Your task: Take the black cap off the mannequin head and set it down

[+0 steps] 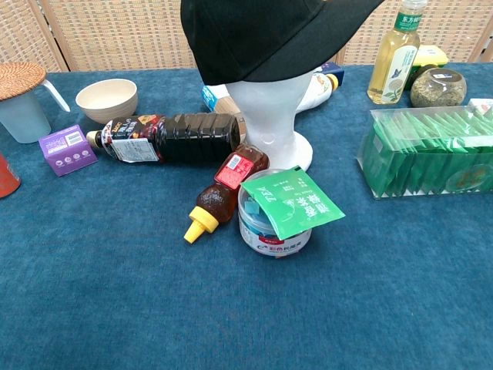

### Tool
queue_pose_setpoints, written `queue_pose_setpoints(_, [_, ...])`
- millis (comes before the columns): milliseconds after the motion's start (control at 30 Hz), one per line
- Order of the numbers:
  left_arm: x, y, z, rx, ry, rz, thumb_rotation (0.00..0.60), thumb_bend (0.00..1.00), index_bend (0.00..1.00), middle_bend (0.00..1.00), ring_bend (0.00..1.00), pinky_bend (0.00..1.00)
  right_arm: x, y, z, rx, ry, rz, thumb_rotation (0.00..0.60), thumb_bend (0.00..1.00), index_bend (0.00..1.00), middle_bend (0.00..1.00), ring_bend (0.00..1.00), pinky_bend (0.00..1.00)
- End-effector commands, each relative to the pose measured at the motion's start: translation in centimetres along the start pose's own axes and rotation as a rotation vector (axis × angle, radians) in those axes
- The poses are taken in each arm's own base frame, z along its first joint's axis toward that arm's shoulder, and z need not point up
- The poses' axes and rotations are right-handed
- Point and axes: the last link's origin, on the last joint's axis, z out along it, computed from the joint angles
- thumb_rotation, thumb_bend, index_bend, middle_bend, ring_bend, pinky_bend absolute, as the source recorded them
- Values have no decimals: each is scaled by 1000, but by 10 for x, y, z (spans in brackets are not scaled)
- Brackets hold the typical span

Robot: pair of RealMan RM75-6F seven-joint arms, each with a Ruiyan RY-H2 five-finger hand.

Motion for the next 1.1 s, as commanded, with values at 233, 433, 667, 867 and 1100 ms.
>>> queue_pose_setpoints(233, [1,-1,-4,3,-2,-2,600,93,0,0,0,71,-3,-4,1,28,-2,-6,600,0,1,32,57,154])
queue_pose_setpoints(433, [0,-2,0,18,-13,1,600,94,0,0,0,71,-8,-16,24,165,119,-22,600,0,83,120,104,200])
queue_pose_setpoints(667, [-1,-4,-3,46,-5,5,600,95,0,0,0,71,-2,-34,64,346,218,-24,600,1,124,139,114,230])
queue_pose_setpoints(867, [-1,-8,-2,68,-4,0,600,95,0,0,0,71,17,-54,87,444,299,-30,600,1,125,138,120,244])
queue_pose_setpoints(1100, [-3,-11,-3,81,-14,4,600,94,0,0,0,71,25,-95,98,601,300,-72,600,3,125,139,135,265])
